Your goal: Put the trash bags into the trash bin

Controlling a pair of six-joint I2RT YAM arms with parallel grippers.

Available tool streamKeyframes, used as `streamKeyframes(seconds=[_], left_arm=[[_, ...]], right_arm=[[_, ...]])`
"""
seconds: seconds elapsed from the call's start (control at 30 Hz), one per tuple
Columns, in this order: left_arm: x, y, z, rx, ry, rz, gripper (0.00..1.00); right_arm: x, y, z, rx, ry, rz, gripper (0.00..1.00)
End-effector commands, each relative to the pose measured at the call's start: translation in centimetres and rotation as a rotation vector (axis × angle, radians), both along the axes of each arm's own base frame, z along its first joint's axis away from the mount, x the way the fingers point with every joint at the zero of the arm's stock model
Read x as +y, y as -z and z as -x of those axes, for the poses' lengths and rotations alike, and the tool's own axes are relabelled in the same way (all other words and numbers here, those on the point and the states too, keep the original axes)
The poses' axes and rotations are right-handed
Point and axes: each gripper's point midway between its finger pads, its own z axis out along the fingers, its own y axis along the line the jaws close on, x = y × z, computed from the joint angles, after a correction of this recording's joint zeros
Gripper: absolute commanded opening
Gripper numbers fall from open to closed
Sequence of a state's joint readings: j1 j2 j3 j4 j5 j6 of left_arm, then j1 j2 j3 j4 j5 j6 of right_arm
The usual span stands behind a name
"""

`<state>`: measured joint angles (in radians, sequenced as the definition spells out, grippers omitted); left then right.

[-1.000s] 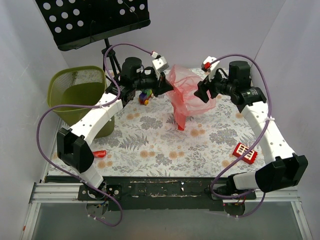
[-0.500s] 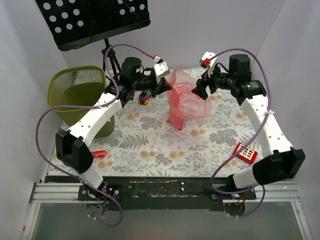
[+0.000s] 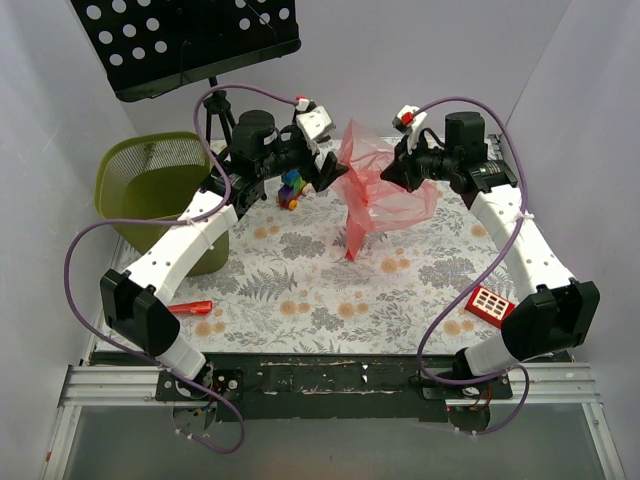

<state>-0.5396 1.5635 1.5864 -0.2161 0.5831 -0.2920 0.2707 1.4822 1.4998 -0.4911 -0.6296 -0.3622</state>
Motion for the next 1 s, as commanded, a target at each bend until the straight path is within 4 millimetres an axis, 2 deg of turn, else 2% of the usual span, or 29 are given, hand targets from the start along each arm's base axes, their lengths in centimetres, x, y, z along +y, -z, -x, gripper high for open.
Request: streamKeyframes(seconds=[0.0,0.07,0.13,0.23,0.3,0.43,0.6,0.77,0.9,0.97], left_arm=[[3.6,-1.1,-3.0,0.15,-0.377,0.139,0.9],[5.2,-0.6,-2.2,0.258,-0.482,0.218,0.95],[5.8,-0.1,0.1,0.334,-0.472,0.279,0.98],[4.7,-0.9,4.7,0.407,-0.347,0.36,0.98],[3.6,-0.4,6.2,0.504,-0.3,0.386,0.98],[1.9,2.5,5.6,0.673,-0.299,0.438,0.98],[-1.7,2.3,4.8,0.72,-0.167,0.514,0.96],[-4.2,4.1,1.7,0.806,-0.209,0.556,0.94],[-6.2,5.4,-0.5,0.877,-0.25,0.564,0.87],[-6.9,6.2,-1.4,0.896,-0.28,0.555,0.78]], right_arm=[[0.0,-4.1,-0.8,0.013,0.131,-0.146,0.01],[-0.1,-4.3,-1.0,0.067,0.192,-0.201,0.01],[-0.5,-4.5,-1.5,0.096,0.267,-0.247,0.01],[-1.3,-4.9,-2.5,0.109,0.366,-0.281,0.01],[-1.7,-4.8,-3.3,0.116,0.417,-0.29,0.01],[-1.9,-4.9,-4.0,0.131,0.452,-0.3,0.01],[-2.8,-4.5,-4.8,0.131,0.521,-0.277,0.01],[-3.0,-4.2,-4.9,0.137,0.545,-0.284,0.01],[-3.2,-4.2,-5.0,0.135,0.562,-0.288,0.01],[-3.3,-4.1,-5.0,0.137,0.566,-0.289,0.01]])
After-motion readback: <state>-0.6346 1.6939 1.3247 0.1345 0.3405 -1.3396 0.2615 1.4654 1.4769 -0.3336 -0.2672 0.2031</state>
